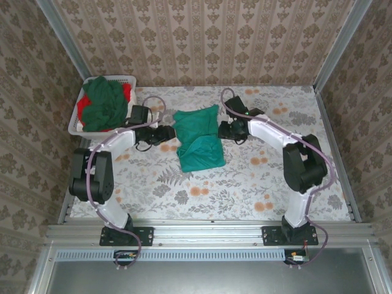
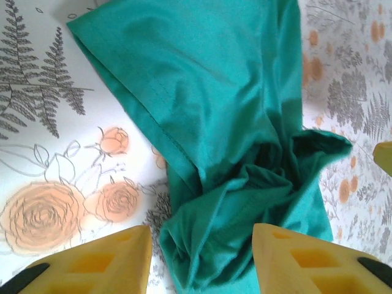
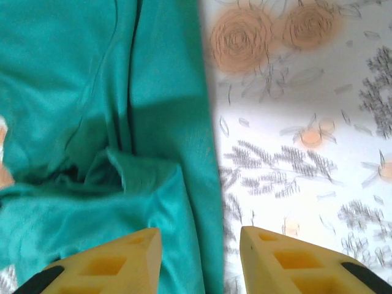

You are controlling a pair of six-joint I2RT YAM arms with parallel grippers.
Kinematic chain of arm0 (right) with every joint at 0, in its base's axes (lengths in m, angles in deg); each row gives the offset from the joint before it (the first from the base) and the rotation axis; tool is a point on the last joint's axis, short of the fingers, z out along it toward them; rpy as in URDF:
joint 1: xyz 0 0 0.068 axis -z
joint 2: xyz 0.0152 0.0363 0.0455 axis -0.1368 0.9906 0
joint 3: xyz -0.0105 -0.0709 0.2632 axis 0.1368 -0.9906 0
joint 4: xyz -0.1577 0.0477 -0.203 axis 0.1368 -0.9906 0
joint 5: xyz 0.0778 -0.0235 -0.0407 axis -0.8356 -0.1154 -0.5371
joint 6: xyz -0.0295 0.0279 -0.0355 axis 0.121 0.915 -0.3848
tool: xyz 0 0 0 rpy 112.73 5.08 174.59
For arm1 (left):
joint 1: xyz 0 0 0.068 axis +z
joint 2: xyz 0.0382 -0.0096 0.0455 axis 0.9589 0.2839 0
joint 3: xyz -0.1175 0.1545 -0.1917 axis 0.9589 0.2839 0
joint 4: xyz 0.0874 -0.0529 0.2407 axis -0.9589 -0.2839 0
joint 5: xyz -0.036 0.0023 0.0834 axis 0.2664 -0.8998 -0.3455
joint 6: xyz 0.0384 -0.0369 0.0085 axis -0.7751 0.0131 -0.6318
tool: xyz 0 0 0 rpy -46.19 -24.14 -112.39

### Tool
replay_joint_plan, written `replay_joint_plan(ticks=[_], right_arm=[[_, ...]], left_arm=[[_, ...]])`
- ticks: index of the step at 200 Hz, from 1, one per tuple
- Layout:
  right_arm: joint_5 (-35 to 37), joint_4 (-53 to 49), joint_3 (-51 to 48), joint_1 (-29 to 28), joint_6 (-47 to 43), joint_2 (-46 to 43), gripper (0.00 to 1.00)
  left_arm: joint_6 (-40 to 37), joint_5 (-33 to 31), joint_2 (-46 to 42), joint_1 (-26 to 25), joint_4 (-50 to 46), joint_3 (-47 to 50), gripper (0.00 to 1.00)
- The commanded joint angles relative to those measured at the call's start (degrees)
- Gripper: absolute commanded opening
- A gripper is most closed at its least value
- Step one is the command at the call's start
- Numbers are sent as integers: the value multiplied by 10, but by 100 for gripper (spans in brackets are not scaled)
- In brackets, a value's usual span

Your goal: Fold and stack the t-shirts

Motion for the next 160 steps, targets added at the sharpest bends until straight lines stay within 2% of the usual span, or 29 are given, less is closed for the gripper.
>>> replay_joint_plan(ticks=[1, 27, 38, 58, 94, 121, 145, 160], right_arm=[[-20, 58, -60, -28, -15, -35, 42], [-9, 40, -42, -41, -35, 11, 39], [4, 30, -29, -41, -43, 28, 39], [3, 17, -14, -43, -51, 49, 39], [22, -10, -29, -67, -46, 62, 38], [58, -12, -66, -79, -30, 28, 25], [84, -15, -95, -81, -19, -9, 3], [91, -10, -120, -81, -13, -31, 1]], left_arm=[[-82, -33, -25, -24, -35, 27, 53], [-99, -15, -16, -34, -16, 56, 51], [-120, -40, -17, -45, -17, 61, 54], [-165, -76, 0, -64, -55, 34, 58], [-186, -77, 44, -78, -75, -23, 58], [-179, -74, 58, -78, -70, -32, 58], [-162, -70, 49, -69, -56, -21, 55], [-144, -55, 30, -59, -35, 1, 55]])
